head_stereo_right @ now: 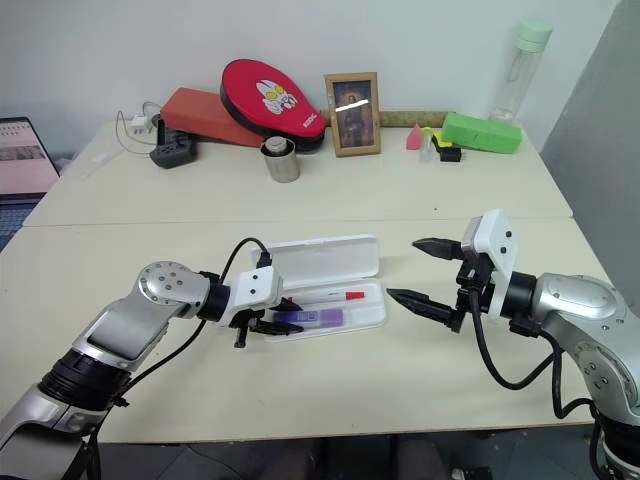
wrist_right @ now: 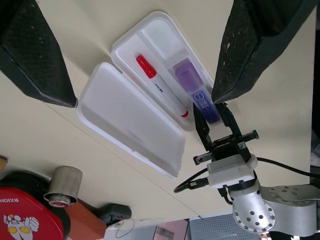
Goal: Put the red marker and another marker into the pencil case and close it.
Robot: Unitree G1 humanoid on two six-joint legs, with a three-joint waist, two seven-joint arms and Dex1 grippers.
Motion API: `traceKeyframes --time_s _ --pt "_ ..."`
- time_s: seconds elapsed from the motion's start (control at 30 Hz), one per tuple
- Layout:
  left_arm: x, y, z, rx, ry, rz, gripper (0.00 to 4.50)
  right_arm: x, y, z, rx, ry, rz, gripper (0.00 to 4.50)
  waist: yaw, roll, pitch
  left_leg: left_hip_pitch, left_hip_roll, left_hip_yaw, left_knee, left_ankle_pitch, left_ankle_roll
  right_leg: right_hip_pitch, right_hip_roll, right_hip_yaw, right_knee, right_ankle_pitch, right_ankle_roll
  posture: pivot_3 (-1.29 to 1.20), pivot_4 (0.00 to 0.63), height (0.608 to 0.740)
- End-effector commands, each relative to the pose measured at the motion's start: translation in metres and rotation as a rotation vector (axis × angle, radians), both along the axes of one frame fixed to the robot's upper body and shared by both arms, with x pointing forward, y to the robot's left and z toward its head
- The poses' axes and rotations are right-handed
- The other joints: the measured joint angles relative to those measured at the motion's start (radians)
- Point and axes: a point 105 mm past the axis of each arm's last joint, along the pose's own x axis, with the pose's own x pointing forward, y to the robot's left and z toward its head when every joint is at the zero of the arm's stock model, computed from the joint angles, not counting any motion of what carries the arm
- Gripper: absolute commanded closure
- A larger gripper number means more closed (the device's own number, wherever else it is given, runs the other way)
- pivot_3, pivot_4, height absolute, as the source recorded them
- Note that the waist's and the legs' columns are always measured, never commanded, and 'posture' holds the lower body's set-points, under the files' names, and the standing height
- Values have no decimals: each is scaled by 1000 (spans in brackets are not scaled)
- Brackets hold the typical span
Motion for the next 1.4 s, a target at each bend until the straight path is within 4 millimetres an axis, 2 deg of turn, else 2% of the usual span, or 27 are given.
traceKeyframes --time_s 0.03,0.8,0.87,0.9,1.1,1.2,1.27,1.4 --pt "0 -5 6 -11 -17 -14 3297 -13 5 3 -23 -21 54 0 1 0 0 0 0 0 0 0 0 0 0 0 0 0 0 0 150 740" --pt "-2 -6 1 -23 20 42 3297 -15 9 -5 -66 3 112 0 0 0 0 0 0 0 1 0 0 1 0 0 0 0 0 0 150 740" --pt "-3 -6 2 -26 25 40 2594 -15 9 -6 -66 3 112 0 0 0 0 0 0 0 2 0 0 1 0 0 0 0 0 0 150 740" --pt "-3 -6 2 -25 24 39 2472 -15 9 -5 -65 3 113 0 0 0 0 0 0 0 2 0 0 1 0 0 0 0 0 0 150 740" --pt "-3 -8 4 -34 21 42 942 -14 9 -6 -69 3 109 0 0 0 0 0 0 0 2 0 0 1 0 0 0 0 0 0 150 740" --pt "-3 -11 7 -56 15 42 337 -13 8 -6 -67 3 105 0 0 0 0 0 0 0 2 0 0 1 0 0 1 0 0 0 150 740" --pt "-3 -14 10 -76 18 41 15 -12 7 -6 -65 3 98 0 0 0 0 0 0 0 2 0 0 1 0 0 1 0 0 0 150 740" --pt "-1 -15 12 -87 -1 49 15 -8 3 -5 -61 2 69 0 0 0 0 0 0 -1 3 0 0 1 0 0 1 0 0 0 150 740"
